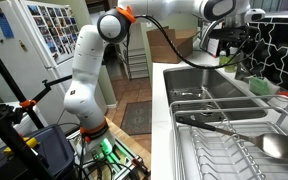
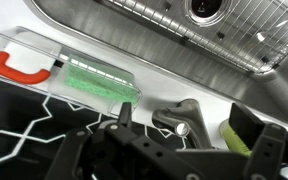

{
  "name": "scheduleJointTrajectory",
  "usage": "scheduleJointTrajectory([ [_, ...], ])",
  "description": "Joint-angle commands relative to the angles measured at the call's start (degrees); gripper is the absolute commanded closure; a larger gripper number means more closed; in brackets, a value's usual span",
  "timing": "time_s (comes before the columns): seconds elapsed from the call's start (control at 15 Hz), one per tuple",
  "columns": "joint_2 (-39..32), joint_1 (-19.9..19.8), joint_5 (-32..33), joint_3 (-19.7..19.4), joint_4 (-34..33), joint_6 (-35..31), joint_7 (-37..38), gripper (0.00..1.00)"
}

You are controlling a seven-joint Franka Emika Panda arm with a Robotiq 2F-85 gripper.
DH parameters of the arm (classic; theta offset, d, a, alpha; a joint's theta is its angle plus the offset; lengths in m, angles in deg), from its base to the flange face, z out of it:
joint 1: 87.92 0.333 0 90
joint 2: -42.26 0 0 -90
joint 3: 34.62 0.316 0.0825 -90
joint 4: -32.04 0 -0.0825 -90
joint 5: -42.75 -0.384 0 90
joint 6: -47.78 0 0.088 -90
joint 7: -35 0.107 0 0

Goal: Move the faucet head to the left and then open the tap

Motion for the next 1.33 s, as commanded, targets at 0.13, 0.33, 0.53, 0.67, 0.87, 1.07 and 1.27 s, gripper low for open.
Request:
scheduleJointTrajectory([
  [0.13,6.61,0.33,0.35,-0.37,6.35,1.6,0.0,0.0],
  [0.33,11.43,0.81,0.66,0.09,11.08,1.85,0.07,0.0],
  [0.53,12.23,1.1,0.7,-0.02,12.53,1.82,0.05,0.0],
  [0.67,12.23,1.14,0.7,-0.02,12.72,1.8,0.05,0.0],
  [0.87,18.17,4.1,4.19,0.81,17.43,1.52,0.07,0.0],
  [1.07,25.76,7.24,7.71,1.22,23.69,-1.37,6.3,0.0],
  [1.27,33.08,9.88,13.13,1.39,28.98,-3.01,14.41,0.0],
])
